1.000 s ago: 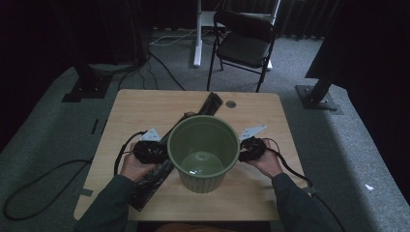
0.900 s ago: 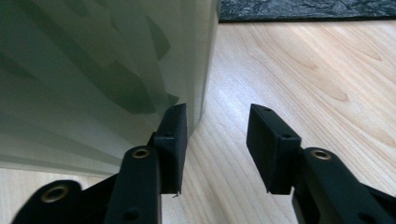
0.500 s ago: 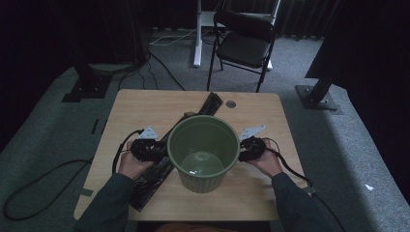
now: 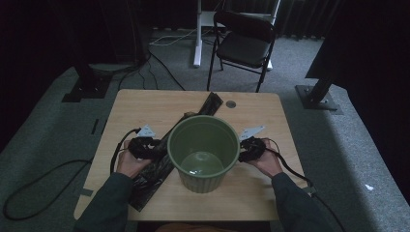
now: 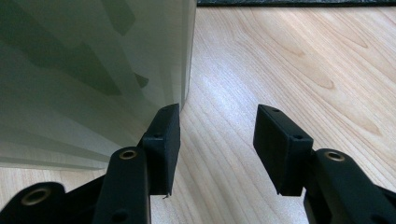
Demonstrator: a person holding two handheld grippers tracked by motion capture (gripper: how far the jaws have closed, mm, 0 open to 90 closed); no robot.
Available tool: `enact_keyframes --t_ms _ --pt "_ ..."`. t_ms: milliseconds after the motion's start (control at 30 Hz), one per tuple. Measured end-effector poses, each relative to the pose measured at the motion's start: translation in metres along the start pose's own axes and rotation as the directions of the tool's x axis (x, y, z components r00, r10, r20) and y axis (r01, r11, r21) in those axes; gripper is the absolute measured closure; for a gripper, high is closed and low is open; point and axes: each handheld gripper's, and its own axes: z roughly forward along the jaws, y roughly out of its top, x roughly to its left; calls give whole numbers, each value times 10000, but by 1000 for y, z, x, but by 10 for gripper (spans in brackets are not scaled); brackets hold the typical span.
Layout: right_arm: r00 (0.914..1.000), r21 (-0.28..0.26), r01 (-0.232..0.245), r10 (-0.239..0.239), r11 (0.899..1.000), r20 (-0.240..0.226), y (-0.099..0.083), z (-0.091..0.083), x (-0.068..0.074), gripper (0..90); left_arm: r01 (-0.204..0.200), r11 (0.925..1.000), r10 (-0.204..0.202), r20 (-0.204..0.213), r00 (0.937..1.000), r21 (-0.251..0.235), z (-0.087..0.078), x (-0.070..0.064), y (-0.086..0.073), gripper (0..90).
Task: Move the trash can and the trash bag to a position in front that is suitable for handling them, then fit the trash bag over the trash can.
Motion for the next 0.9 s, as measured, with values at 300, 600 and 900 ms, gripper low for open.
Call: enact_keyframes --t_ms 300,600,900 --pt "10000 11 20 -20 10000 63 0 0 -1 499 242 9997 -246 -362 9990 -105 0 6 -2 445" --pt "10000 -2 47 -47 10000 31 0 0 0 495 635 9980 -632 -742 9952 26 10 16 -1 406" --pt "10000 15 74 -74 10000 -26 0 1 0 492 1074 9933 -1039 -798 9914 420 25 27 -2 370"
